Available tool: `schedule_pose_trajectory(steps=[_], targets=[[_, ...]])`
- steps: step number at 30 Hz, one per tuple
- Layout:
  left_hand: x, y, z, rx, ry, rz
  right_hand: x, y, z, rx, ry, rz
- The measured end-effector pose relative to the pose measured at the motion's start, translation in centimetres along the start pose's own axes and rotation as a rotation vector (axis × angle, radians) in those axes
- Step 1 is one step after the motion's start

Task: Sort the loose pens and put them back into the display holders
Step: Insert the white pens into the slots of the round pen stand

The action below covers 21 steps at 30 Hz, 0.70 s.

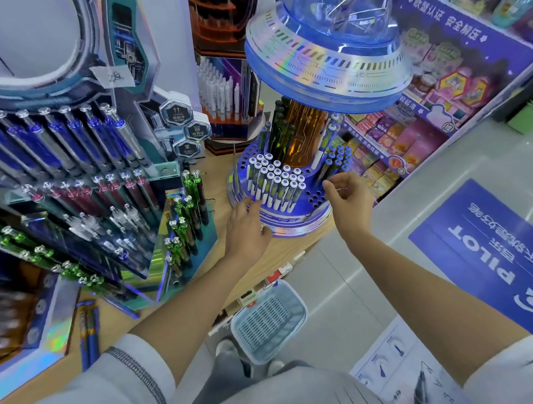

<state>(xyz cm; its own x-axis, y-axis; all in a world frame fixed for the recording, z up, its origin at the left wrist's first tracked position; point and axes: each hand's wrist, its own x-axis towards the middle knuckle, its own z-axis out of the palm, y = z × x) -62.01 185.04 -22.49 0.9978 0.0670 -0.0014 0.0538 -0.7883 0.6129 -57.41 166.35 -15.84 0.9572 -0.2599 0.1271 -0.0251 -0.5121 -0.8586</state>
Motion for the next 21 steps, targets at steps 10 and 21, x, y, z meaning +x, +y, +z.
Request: schedule_pose_trajectory(steps=[10,21], targets=[[-13.2,-2.0,-0.7,-0.074,0.427,-0.152,-10.9,0.9,3.8,0.183,-0.643,-0.251],[-25.2,-13.4,-6.4,0.037,0.483,-0.814,-22.3,0.6,13.7,-0.046,-1.153,-0.450]])
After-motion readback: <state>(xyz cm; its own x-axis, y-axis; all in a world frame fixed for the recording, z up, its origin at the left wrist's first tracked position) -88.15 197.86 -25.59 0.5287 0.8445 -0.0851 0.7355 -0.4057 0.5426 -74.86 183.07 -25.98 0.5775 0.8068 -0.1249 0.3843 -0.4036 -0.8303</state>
